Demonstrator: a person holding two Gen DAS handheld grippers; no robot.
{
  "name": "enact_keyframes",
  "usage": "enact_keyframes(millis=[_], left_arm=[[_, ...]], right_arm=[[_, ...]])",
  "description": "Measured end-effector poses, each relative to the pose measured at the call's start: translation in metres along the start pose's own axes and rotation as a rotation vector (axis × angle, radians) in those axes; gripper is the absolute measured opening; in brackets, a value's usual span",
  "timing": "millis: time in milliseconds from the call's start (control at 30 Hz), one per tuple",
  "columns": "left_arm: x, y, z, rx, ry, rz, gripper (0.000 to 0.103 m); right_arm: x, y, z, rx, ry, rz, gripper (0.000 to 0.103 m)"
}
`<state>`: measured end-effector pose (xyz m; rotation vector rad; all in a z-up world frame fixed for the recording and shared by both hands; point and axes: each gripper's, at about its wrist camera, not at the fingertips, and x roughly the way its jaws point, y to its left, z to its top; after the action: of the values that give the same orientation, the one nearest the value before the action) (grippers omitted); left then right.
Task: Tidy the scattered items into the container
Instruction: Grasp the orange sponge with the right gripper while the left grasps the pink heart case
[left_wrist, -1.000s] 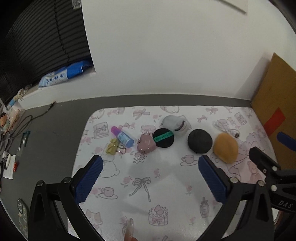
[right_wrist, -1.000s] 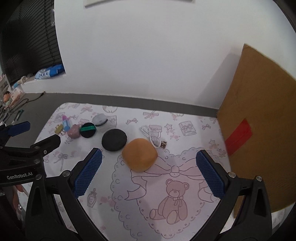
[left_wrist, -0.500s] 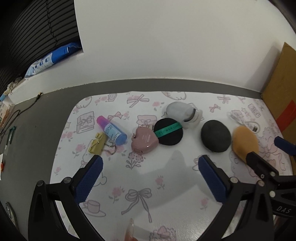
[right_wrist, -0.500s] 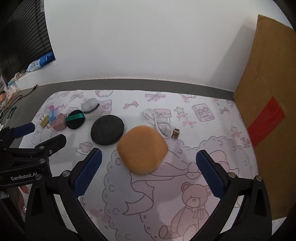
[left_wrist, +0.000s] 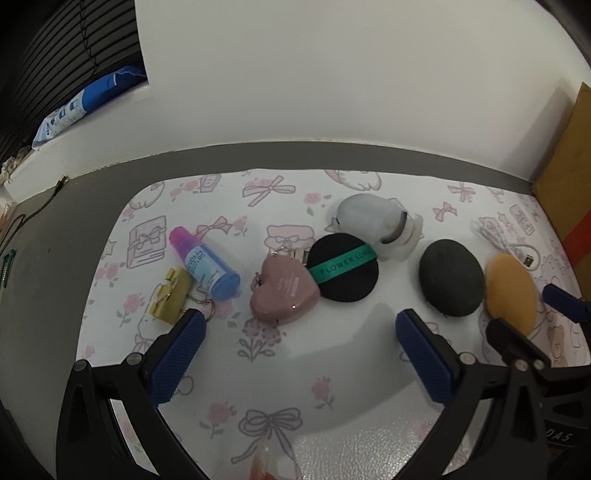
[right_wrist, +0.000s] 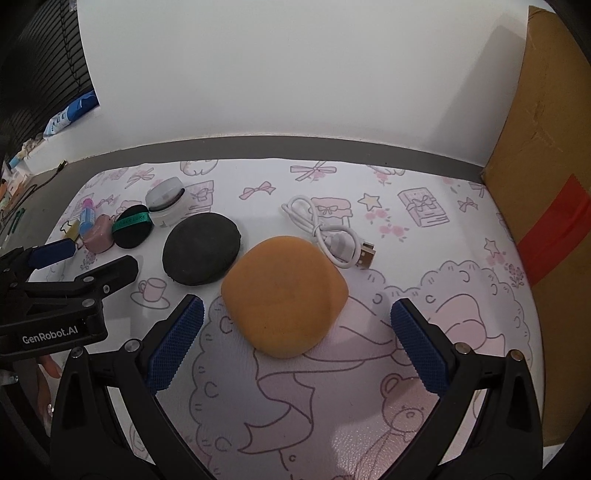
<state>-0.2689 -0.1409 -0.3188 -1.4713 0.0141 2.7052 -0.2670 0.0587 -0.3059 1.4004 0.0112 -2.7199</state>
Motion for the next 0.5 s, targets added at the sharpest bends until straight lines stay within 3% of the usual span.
enact_keyframes(millis=[233,400,500], left_arm=[[0.0031,0.0009,0.0004,0.003,-0.012,0.010,0.103],[0.0023,0.0013,0.0007,-0.005,-0.014,0.017,0.103],[0.0043,-0.0020,0.0014,-0.011,-0.016,0.021,0.103]], right_arm=[[0.0017,0.0013,-0.0018,-0.009,0.002,-0.017,0.100],[0.0009,-0.0010,-0.0017,-0.010,-0.004,-0.038,0.090],[0.0010,-0.0006,-0.0006,-0.010,-0.002,-0.040,0.090]])
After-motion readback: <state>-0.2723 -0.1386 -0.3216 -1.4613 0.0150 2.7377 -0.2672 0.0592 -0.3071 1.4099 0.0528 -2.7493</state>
